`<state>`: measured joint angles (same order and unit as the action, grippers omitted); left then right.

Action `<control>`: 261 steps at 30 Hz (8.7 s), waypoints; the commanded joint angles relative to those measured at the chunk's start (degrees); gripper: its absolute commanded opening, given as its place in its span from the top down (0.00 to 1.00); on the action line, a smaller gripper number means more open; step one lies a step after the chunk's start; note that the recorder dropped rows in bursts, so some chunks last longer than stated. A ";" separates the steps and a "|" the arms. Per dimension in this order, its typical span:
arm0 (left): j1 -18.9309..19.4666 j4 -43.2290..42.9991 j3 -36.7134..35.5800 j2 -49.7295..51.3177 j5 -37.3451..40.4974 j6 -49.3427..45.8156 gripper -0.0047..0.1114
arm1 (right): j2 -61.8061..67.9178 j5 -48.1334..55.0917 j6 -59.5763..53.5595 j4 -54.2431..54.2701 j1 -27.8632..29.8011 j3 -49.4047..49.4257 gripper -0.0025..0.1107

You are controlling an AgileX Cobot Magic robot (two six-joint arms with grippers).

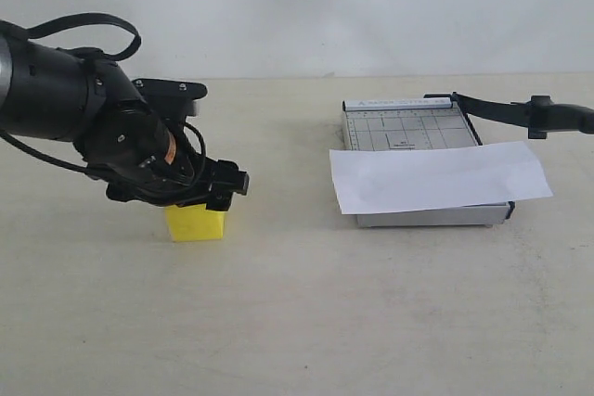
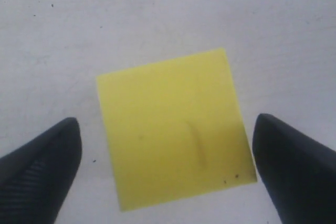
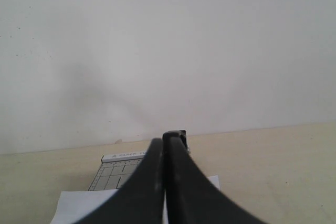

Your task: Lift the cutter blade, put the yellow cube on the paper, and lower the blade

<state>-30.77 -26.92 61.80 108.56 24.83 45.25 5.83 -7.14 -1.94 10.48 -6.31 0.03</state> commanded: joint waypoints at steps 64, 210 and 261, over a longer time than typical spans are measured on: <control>-17.77 21.36 65.22 29.80 24.64 -35.86 0.92 | -0.17 -0.72 0.11 -0.28 -0.14 -0.03 0.98; -20.57 29.62 65.56 12.98 33.69 -40.69 0.92 | -0.17 -0.72 0.35 -0.13 -0.14 -0.03 0.98; -28.41 26.92 44.52 -16.98 21.28 -46.70 0.92 | -0.17 -0.72 0.37 -0.29 -0.14 -0.03 0.98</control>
<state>-58.72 3.47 110.23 96.38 47.15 -1.15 5.83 -7.14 -1.48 10.70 -6.31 0.03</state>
